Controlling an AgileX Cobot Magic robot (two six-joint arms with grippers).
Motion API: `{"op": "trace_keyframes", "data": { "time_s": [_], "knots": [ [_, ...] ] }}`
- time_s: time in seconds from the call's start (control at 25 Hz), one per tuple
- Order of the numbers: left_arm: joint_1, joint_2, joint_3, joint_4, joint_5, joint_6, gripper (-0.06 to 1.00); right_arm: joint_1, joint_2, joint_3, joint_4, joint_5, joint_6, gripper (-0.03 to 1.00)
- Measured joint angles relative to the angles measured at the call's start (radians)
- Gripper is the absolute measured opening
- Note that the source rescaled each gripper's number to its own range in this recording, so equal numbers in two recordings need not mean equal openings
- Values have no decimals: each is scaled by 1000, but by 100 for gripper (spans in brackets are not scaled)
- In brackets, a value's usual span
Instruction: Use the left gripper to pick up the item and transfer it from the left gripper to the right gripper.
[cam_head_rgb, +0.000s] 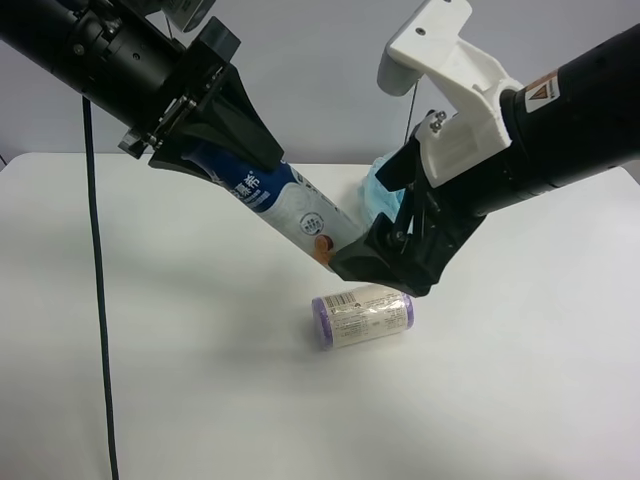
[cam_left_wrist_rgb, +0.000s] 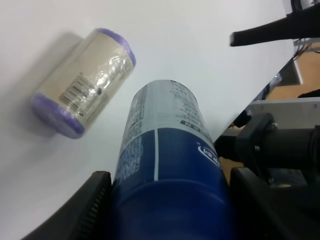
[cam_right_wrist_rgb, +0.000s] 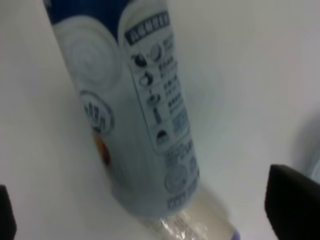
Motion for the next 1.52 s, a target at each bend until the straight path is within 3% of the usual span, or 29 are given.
{"op": "trace_keyframes", "data": {
  "time_s": [0.24, 0.72, 1.12, 1.28, 1.52],
  "knots": [
    [0, 0, 0, -28, 14, 0, 0, 0, 53, -40, 27, -8, -61, 100],
    [0, 0, 0, -36, 31, 0, 0, 45, 203, -150, 31, 30, -98, 100],
    [0, 0, 0, -37, 34, 0, 0, 48, 229, -157, 35, 36, -98, 99],
    [0, 0, 0, -37, 34, 0, 0, 48, 229, -157, 35, 38, -98, 85],
    [0, 0, 0, -38, 35, 0, 0, 48, 229, -157, 34, 38, -98, 45]
  ]
}}
